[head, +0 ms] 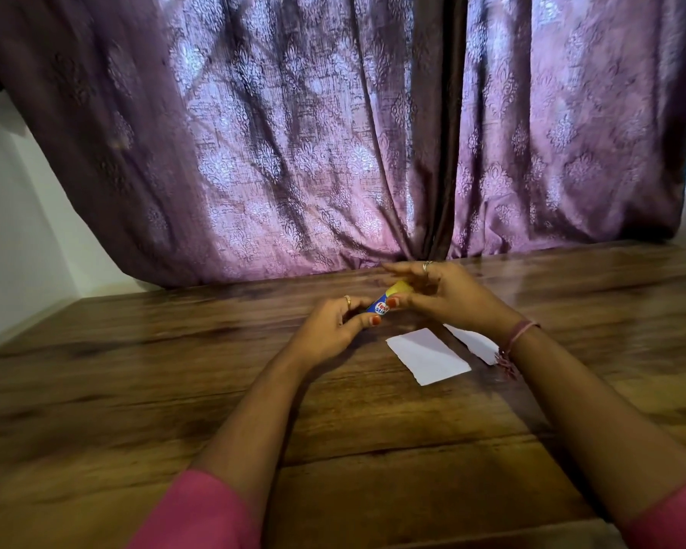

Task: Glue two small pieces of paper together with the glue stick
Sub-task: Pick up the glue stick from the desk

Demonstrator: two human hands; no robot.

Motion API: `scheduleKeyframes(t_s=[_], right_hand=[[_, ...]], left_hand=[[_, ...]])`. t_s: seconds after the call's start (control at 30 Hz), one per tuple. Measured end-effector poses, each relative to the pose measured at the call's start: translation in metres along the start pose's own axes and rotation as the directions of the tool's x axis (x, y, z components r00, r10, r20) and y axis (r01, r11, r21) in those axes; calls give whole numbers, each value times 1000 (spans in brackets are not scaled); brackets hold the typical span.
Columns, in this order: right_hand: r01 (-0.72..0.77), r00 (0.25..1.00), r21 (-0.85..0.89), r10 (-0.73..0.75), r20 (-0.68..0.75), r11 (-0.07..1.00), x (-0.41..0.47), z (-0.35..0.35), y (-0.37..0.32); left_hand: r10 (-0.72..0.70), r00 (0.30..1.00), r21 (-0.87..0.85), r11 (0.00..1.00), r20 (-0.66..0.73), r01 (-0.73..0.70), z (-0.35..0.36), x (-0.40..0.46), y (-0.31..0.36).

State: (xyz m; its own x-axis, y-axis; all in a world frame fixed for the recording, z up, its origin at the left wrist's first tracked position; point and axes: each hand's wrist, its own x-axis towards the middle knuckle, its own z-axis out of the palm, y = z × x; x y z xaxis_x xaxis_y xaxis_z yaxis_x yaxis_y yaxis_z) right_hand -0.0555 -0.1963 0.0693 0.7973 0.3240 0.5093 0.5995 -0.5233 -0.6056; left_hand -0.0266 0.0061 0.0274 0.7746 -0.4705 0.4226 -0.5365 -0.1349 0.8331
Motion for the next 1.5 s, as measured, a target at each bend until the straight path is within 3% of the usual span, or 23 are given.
scheduleKeyframes(t_s=[0.07,0.23,0.4,0.6,0.73,0.8,0.93,1.03,1.27,1.4,1.5], right_hand=[[-79,996,5,79,-41,997,-1,0,1],[-59,996,-83,54,-66,995,-2,4,2],[94,993,-246,-107,-41,965,-3,3,-8],[168,985,-327,-170,23,930,-3,0,-9],[178,984,-306,-173,44,935,-2,-1,-5],[151,988,-256,-143,49,955,-2,0,-3],[-40,999,-80,43,25,996,-2,6,3],[-102,994,-105,98,-39,989,-2,11,5],[12,996,-196,-28,-81,980,-1,6,-4],[2,983,-43,-10,-184,999,-3,-13,-1],[-20,983,10,21,-184,1000,-7,-14,3]], left_hand=[[-15,999,-10,1000,-33,15,-2,0,-1],[-59,998,-79,995,-19,58,-1,0,-1],[-63,998,-95,994,-26,60,-3,-1,0],[-81,996,-102,991,37,85,-4,0,-1],[-108,992,-195,973,71,120,-2,-1,-4],[-86,995,-132,987,59,93,-5,-1,-4],[-60,998,-56,997,11,60,-8,-1,-9],[-61,996,-6,998,-58,61,-10,1,-14],[-127,991,-165,979,-39,118,-10,3,-18],[-174,980,-221,964,-93,150,-17,2,-21],[-178,965,-225,965,-191,133,-22,3,-23]])
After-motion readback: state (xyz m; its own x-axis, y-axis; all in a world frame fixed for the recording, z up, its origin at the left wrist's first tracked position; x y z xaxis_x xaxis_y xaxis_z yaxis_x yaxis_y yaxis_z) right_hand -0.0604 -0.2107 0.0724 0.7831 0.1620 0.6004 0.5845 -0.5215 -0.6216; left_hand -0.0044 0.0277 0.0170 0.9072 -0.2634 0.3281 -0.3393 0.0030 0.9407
